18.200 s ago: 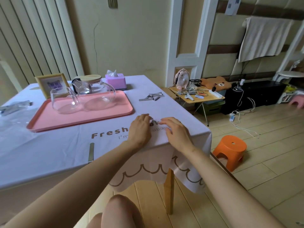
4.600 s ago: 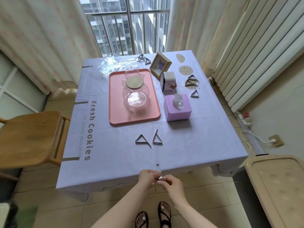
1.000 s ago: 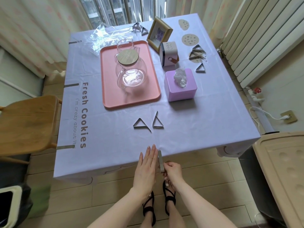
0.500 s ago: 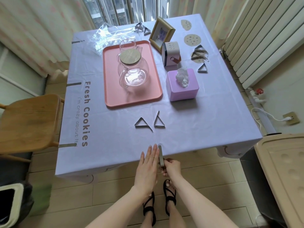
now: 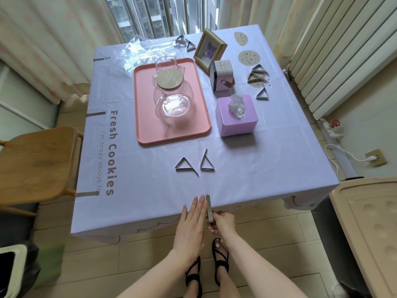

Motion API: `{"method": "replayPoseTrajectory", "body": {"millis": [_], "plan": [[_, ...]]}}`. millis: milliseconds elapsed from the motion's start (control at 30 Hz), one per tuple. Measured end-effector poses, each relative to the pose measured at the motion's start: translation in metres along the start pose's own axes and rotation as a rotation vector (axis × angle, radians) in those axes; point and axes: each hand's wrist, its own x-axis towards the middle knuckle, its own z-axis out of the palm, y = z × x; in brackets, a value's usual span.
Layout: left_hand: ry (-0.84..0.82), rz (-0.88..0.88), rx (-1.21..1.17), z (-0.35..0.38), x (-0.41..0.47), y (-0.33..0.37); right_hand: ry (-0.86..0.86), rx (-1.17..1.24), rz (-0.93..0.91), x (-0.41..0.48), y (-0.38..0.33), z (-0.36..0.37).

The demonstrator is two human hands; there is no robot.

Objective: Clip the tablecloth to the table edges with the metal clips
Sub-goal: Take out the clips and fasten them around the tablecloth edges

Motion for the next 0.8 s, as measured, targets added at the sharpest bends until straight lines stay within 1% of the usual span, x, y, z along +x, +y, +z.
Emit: {"method": "replayPoseTrajectory", "body": {"millis": [367,567,667,733,800], "plan": [[-0.001,0.005,0.002,-0.002,0.0,-0.001,0.05,0.045,0.029,0.004,-0.018,0.009],[0.044,0.011,0.001,-0.003,0.004,-0.002,-0.045,0.131,-0.005,-0.003,-0.021,0.005],[0.074,0.005,0.015,-0.004,0.009,-0.003,-0.128,0.194,-0.037,-0.006,-0.014,0.001],[0.086,-0.003,0.018,-0.005,0.012,-0.002,-0.188,0.205,-0.065,-0.008,-0.01,-0.003],[0.101,-0.005,0.0,-0.006,0.015,-0.003,-0.186,0.183,-0.085,-0.009,-0.008,-0.006]]}}
